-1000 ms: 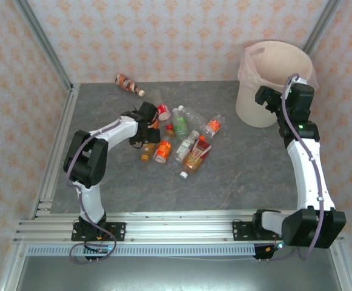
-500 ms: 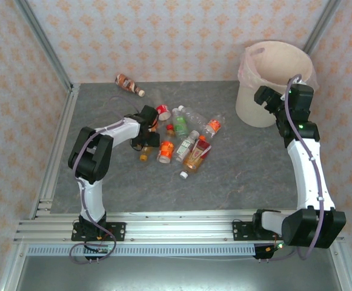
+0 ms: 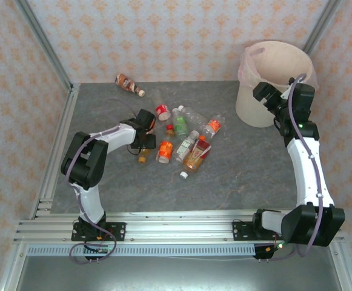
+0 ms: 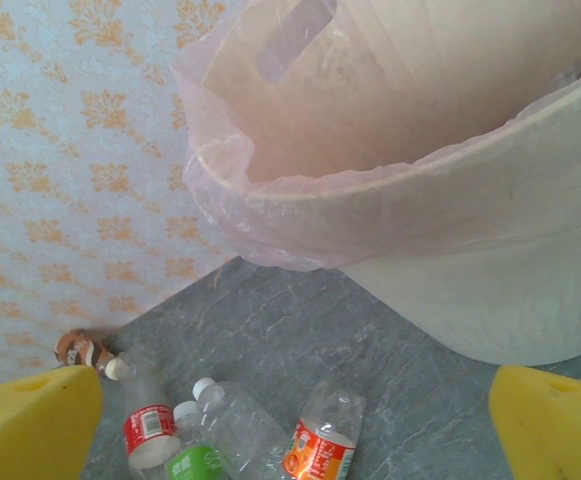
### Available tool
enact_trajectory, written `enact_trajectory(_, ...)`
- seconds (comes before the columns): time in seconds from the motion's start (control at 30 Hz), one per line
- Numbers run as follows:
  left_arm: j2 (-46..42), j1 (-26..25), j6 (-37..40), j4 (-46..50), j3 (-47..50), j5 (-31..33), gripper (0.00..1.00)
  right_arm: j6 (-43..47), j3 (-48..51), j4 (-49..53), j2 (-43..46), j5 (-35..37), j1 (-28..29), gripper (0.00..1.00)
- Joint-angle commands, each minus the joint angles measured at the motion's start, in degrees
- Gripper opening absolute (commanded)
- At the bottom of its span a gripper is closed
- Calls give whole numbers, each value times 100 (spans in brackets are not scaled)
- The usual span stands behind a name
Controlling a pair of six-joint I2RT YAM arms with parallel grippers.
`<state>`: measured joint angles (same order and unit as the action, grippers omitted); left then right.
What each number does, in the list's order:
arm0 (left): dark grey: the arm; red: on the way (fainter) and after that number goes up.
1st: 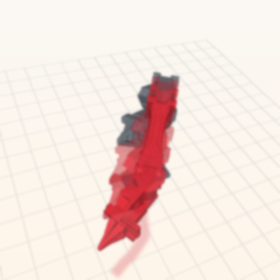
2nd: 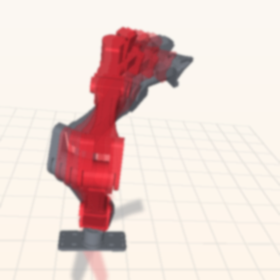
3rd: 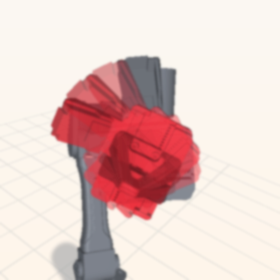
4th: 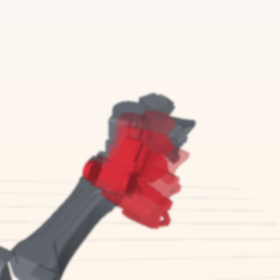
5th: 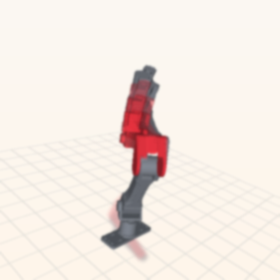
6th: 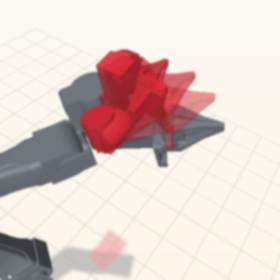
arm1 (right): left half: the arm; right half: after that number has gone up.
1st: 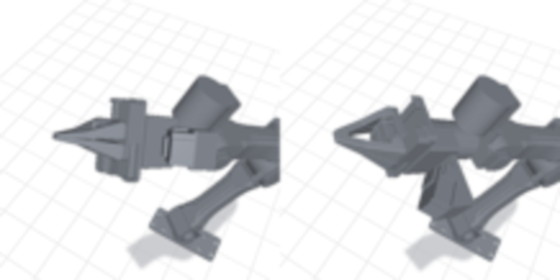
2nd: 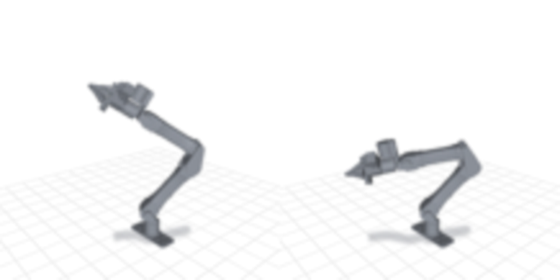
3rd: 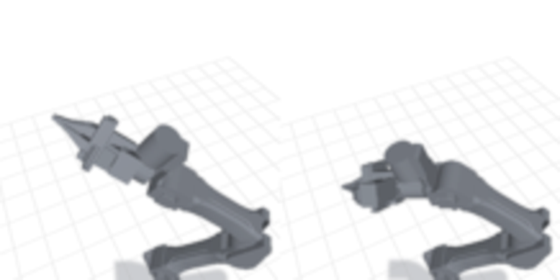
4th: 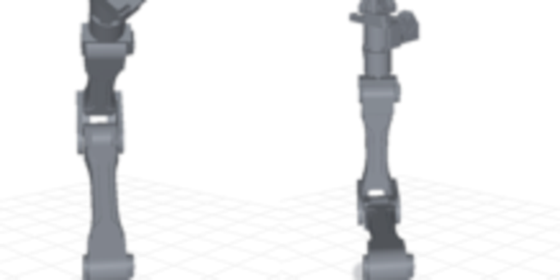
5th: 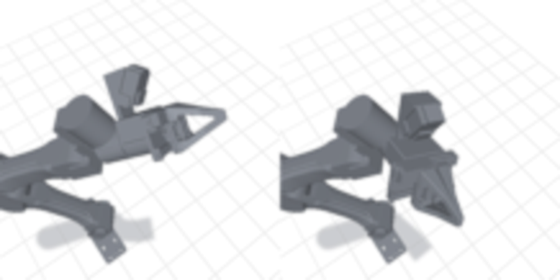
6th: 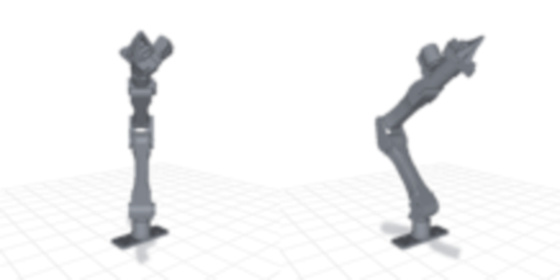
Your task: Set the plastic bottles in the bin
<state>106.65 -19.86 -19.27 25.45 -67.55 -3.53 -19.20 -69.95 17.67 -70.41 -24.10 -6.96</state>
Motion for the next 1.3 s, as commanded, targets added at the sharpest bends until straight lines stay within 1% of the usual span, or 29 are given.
enact_trajectory(0.0,-650,8,-122,-21,132,319,43,-205,22,-267,-94,-508,-24,100)
enact_trajectory(0.1,-1255,-42,-297,-162,317,478,41,-284,121,-530,-59,-1012,15,95)
enact_trajectory(0.13,-1456,-84,-343,-210,363,510,40,-311,244,-694,29,-1071,83,95)
enact_trajectory(0.2,-1805,-180,-463,-239,352,517,40,-282,459,-941,215,-963,252,95)
enact_trajectory(0.23,-1957,-237,-524,-242,297,418,40,-230,534,-984,230,-897,335,95)
enact_trajectory(0.33,-2290,-487,-686,-374,95,191,40,-78,584,-906,424,-923,523,95)
enact_trajectory(0.43,-2387,-790,-569,-712,-155,-417,40,-171,549,-968,374,-1388,638,96)
enact_trajectory(0.5,-2349,-999,-404,-866,-381,-788,40,-701,552,-1352,292,-1933,676,96)
enact_trajectory(0.53,-2320,-1082,-348,-984,-476,-1020,39,-1061,555,-1719,291,-2294,703,96)
enact_trajectory(0.6,-2285,-1121,-393,-1401,-515,-1610,39,-1513,527,-2167,83,-2562,851,96)
enact_trajectory(0.63,-2272,-1120,-447,-1687,-490,-1917,39,-1589,485,-2301,34,-2639,951,97)
enact_trajectory(0.8,-2110,-1119,-674,-2606,-538,-3138,40,-1298,149,-2337,-133,-3259,1443,98)
enact_trajectory(0.9,-2044,-1156,-796,-2982,-564,-3688,40,-1295,-70,-2234,-282,-3663,1621,98)
enact_trajectory(1.0,-2024,-1187,-839,-3176,-597,-3958,40,-909,-247,-1873,-382,-3827,1828,98)
enact_trajectory(1.1,-2001,-1212,-864,-3258,-657,-4200,40,-425,-428,-1400,-450,-3708,2020,98)
enact_trajectory(1.2,-1975,-1233,-864,-3255,-706,-4241,40,-289,-558,-1257,-551,-3874,2140,97)
enact_trajectory(1.27,-1956,-1255,-865,-3271,-724,-4243,40,-191,-662,-1097,-629,-3852,2204,97)
